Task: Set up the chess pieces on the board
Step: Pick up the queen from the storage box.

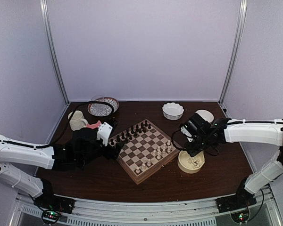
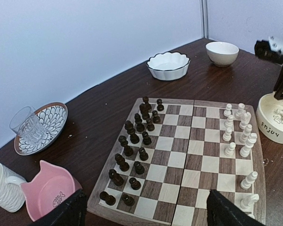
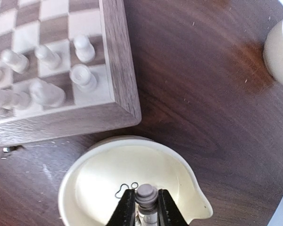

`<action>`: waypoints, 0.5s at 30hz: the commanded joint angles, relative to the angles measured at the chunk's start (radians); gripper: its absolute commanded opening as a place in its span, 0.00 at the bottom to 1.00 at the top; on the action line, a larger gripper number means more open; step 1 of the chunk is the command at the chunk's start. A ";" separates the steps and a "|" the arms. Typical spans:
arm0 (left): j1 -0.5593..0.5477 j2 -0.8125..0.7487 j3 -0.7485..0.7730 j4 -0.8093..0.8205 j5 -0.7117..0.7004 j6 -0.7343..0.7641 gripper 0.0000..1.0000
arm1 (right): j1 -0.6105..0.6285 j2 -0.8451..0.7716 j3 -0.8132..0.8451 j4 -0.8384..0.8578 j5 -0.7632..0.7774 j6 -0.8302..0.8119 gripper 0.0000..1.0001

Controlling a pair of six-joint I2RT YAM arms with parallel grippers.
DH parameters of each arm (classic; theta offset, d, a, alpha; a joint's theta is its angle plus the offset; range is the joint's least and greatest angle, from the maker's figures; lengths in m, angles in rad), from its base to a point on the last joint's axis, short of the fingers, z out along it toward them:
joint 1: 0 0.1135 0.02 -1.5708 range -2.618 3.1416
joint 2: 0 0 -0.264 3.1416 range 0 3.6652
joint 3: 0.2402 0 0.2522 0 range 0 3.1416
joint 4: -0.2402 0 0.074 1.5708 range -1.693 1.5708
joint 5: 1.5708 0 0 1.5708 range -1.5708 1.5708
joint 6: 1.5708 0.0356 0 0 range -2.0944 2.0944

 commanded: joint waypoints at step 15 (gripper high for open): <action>0.004 0.019 0.003 0.133 0.259 -0.023 0.88 | 0.004 -0.445 -0.140 0.474 -0.450 0.033 0.09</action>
